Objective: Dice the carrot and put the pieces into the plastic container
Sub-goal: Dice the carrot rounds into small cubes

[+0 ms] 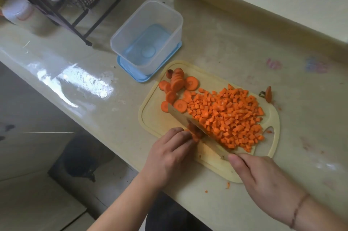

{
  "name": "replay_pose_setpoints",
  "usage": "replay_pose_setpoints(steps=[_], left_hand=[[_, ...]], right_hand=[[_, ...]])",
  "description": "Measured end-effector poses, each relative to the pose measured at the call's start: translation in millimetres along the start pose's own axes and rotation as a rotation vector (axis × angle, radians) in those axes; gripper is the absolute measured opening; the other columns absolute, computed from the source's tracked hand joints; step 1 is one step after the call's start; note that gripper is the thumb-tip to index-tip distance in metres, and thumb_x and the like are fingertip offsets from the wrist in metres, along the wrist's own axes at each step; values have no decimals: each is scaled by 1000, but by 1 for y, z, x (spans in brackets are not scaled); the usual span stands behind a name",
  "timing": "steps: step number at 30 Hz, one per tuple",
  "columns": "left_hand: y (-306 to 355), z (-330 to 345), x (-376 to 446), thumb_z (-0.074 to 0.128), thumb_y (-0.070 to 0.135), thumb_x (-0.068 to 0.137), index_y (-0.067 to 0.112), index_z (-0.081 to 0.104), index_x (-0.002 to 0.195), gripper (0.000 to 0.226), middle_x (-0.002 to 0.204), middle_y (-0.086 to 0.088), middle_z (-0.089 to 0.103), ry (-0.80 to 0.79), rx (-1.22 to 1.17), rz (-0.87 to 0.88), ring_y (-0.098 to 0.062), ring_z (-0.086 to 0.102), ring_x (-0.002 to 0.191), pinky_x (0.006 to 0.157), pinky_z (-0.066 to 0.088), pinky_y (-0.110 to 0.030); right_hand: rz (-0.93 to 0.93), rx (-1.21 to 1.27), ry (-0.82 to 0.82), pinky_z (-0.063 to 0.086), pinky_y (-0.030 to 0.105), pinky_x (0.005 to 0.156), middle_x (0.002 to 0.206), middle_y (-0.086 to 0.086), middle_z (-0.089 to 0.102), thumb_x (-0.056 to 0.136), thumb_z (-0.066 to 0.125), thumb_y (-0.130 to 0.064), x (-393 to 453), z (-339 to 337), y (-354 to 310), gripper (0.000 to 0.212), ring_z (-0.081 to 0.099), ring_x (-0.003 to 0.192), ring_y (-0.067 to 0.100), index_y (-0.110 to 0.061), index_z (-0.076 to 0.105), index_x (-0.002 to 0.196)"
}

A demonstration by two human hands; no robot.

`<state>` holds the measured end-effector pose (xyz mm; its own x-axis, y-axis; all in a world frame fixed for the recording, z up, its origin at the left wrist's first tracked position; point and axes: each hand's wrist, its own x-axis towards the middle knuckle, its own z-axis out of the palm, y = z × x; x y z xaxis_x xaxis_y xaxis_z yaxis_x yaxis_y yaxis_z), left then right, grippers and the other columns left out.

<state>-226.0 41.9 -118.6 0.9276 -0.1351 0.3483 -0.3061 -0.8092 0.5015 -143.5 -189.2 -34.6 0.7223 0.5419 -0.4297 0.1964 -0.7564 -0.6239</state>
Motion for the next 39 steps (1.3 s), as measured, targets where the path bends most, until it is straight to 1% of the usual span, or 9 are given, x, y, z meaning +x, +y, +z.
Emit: replay_pose_setpoints(steps=[2, 6, 10, 15, 19, 24, 30, 35, 39], left_hand=[[0, 1, -2, 82, -6, 80, -2, 74, 111, 32, 109, -17, 69, 7, 21, -8, -35, 63, 104, 91, 53, -39], [0, 2, -2, 80, -7, 81, -4, 74, 107, 26, 109, -17, 69, 22, 15, -20, -35, 63, 105, 91, 53, -38], [0, 3, -4, 80, -5, 82, -4, 75, 104, 23, 111, -17, 70, 20, 13, -16, -34, 64, 107, 92, 53, -36], [-1, 5, -4, 83, -4, 80, -4, 76, 105, 26, 114, -16, 71, 18, -13, -25, -35, 65, 110, 90, 54, -40], [0, 2, -2, 84, -5, 79, -3, 75, 103, 26, 112, -15, 70, 19, -6, -17, -34, 65, 106, 90, 54, -37], [4, 1, -3, 83, -3, 81, -3, 75, 106, 25, 112, -15, 70, 24, 25, -22, -34, 65, 105, 89, 53, -38], [4, 1, -2, 79, 0, 86, -1, 75, 106, 21, 117, -13, 70, 32, 6, -41, -34, 65, 109, 92, 53, -38], [1, 2, -5, 83, -5, 80, -1, 75, 106, 27, 110, -13, 69, 27, -9, -61, -33, 64, 105, 89, 53, -39], [1, -3, -6, 79, -3, 85, -2, 76, 105, 20, 107, -15, 70, 73, -27, -36, -34, 65, 103, 90, 54, -37]], right_hand=[[21, 39, 7, 35, 23, 51, 56, -9, 55, 81, 16, -77, -4, -6, 3, 67, 51, 54, 11, -22, 44, 56], [17, 67, -14, 36, 24, 51, 56, -6, 56, 79, 18, -80, -17, -5, 1, 71, 52, 53, 11, -20, 48, 60], [56, 19, -30, 43, 29, 59, 66, -9, 62, 74, 8, -86, -28, 0, 4, 79, 57, 62, 9, -21, 53, 67], [87, -36, -30, 45, 31, 61, 62, -4, 59, 66, -5, -90, -25, 12, 1, 83, 57, 65, 10, -27, 51, 69], [38, -20, -4, 44, 34, 59, 58, -5, 56, 78, 5, -80, -14, 12, -2, 71, 54, 60, 11, -25, 48, 64], [65, 38, 1, 37, 27, 52, 64, -16, 59, 78, 11, -79, -20, 4, 4, 70, 54, 60, 9, -22, 45, 57], [-5, -63, 15, 34, 24, 52, 54, -4, 52, 83, 6, -73, -10, 16, -10, 65, 51, 57, 10, -26, 46, 63], [43, 73, 31, 34, 23, 50, 58, 2, 53, 79, 17, -76, -11, 3, -2, 69, 48, 50, 12, -17, 42, 54], [43, 105, 16, 33, 22, 49, 52, -4, 50, 79, 20, -76, -17, 3, -6, 68, 47, 49, 10, -16, 43, 56]])
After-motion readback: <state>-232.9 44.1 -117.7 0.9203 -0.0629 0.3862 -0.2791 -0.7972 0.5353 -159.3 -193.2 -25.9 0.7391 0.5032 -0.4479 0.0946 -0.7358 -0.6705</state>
